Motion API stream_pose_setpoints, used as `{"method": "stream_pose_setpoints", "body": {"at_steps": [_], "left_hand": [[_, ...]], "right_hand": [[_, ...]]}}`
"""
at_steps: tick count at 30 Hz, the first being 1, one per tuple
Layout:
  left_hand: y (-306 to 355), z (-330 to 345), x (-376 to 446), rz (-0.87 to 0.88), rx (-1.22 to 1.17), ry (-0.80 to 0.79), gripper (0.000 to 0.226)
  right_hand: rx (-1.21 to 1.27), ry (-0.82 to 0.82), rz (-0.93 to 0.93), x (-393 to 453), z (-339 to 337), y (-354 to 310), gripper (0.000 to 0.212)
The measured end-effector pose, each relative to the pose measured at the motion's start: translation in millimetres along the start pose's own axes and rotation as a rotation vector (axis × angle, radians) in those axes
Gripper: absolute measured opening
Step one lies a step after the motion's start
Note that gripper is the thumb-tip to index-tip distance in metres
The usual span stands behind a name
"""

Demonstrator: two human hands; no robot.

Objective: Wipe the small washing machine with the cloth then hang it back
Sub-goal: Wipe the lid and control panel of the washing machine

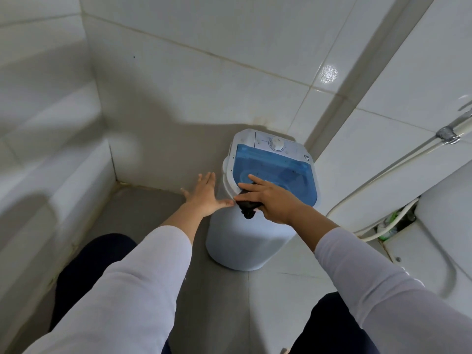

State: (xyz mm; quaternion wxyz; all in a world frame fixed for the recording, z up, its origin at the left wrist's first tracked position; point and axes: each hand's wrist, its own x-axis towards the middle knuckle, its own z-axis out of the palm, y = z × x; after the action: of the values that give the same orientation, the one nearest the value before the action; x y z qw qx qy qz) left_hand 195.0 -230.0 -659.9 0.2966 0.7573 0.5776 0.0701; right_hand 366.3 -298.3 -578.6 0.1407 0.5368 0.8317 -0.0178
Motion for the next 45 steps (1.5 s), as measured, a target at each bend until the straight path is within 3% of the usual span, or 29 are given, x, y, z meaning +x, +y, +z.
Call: {"method": "stream_pose_setpoints", "body": {"at_steps": [18,25,31,38,45], "left_hand": [[-8,0,10,-0.026,-0.044,-0.02,0.122],[-8,-8,18,-0.008,-0.019,-0.032,0.126],[-7,-27,27,-0.018,-0.128,0.021,0.124],[2,-39,35,-0.023,-0.128,-0.004,0.129],[2,-45,52,-0.009,-0.157,-0.035,0.132]], "right_hand": [[0.012,0.039,0.003,71,-20,3,0.056],[0.165,0.135,0.091,93,-27,14,0.051],[0.327,0.34,0.189,107,-51,39,0.044],[0.327,-0.003,0.099,96,-36,30,0.059],[0.316,0.045,0.055,95,-26,42,0.046]]}}
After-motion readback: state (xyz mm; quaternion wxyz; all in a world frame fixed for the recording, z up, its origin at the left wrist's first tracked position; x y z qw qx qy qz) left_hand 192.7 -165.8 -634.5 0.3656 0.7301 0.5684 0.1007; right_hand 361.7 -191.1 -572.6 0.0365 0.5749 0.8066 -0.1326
